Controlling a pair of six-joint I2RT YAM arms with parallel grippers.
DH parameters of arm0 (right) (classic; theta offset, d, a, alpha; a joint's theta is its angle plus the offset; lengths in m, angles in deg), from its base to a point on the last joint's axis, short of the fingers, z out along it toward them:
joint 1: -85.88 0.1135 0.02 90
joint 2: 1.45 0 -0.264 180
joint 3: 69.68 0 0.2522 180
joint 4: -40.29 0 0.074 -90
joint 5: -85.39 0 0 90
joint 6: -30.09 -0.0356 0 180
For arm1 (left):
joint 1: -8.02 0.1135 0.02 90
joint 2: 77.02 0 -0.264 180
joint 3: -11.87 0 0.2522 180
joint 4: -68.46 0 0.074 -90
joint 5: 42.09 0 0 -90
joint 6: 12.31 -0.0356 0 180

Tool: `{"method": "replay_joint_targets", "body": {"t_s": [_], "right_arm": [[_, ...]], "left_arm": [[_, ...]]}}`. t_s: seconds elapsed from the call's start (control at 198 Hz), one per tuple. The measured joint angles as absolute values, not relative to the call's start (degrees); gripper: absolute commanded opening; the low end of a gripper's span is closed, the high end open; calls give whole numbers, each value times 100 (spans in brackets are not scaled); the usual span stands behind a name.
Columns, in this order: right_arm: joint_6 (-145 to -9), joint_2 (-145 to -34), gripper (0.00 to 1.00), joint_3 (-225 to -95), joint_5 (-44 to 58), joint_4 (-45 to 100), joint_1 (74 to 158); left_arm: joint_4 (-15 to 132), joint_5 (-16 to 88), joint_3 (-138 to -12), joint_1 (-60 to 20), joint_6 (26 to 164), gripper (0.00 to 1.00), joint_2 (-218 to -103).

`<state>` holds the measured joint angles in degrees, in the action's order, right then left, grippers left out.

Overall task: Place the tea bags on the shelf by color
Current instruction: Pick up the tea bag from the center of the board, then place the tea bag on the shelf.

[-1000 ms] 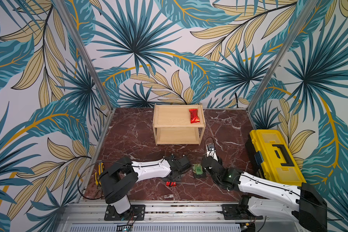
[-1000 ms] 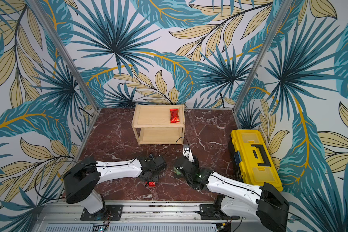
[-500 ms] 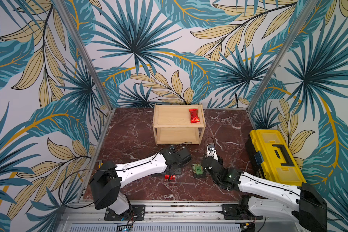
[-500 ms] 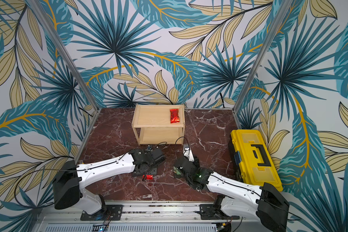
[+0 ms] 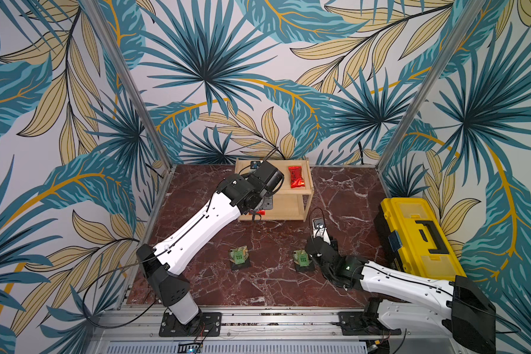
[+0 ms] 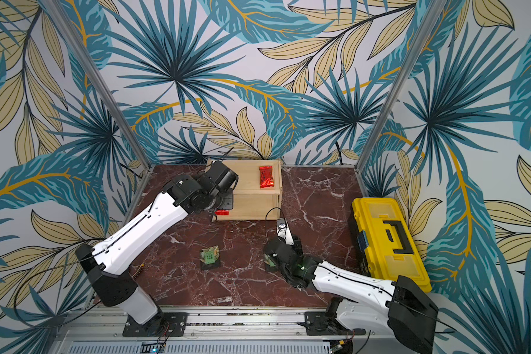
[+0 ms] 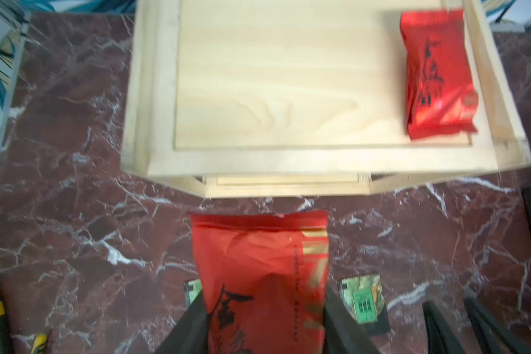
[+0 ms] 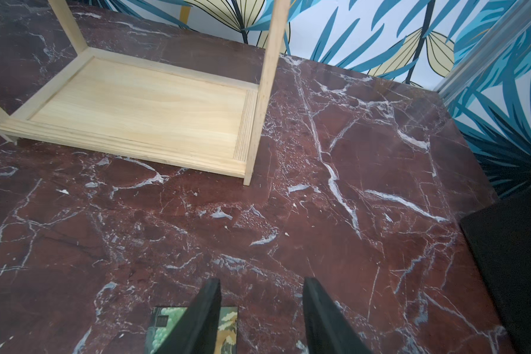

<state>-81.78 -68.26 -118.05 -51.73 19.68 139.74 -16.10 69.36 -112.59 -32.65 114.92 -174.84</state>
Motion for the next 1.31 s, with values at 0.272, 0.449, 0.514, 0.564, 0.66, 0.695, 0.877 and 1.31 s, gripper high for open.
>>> {"method": "replay_joint_targets", "body": {"t_s": [0.272,0.449,0.514,0.564,0.66,0.695,0.877,1.31], "right_arm": [[-8016,-7728,49,-12143,-5118,2352,13974],[-7997,-7894,49,-12246,-5061,2525,13974],[-7999,-7894,49,-12246,-5033,2545,13974],[-7999,-7894,49,-12246,-5017,2545,13974],[-8001,-7894,49,-12246,-4989,2545,13974],[-8001,-7894,49,-12246,-4976,2542,13974],[-8005,-7894,49,-12246,-4926,2538,13974],[-8025,-7818,49,-12246,-4910,2497,13974]], "left_arm": [[-1591,6884,-12448,-2449,10509,51,-18610],[-1473,6757,-12784,-2181,10168,52,-19097],[-1442,6698,-12784,-2119,10107,52,-19191],[-1409,6665,-12784,-2093,10061,54,-19253],[-1339,6595,-12784,-2074,10021,55,-19320],[-1313,6571,-12784,-2071,10008,55,-19331],[-1215,6521,-12955,-2063,9995,56,-19388],[-1191,6523,-12977,-2001,10006,61,-19484]]}}
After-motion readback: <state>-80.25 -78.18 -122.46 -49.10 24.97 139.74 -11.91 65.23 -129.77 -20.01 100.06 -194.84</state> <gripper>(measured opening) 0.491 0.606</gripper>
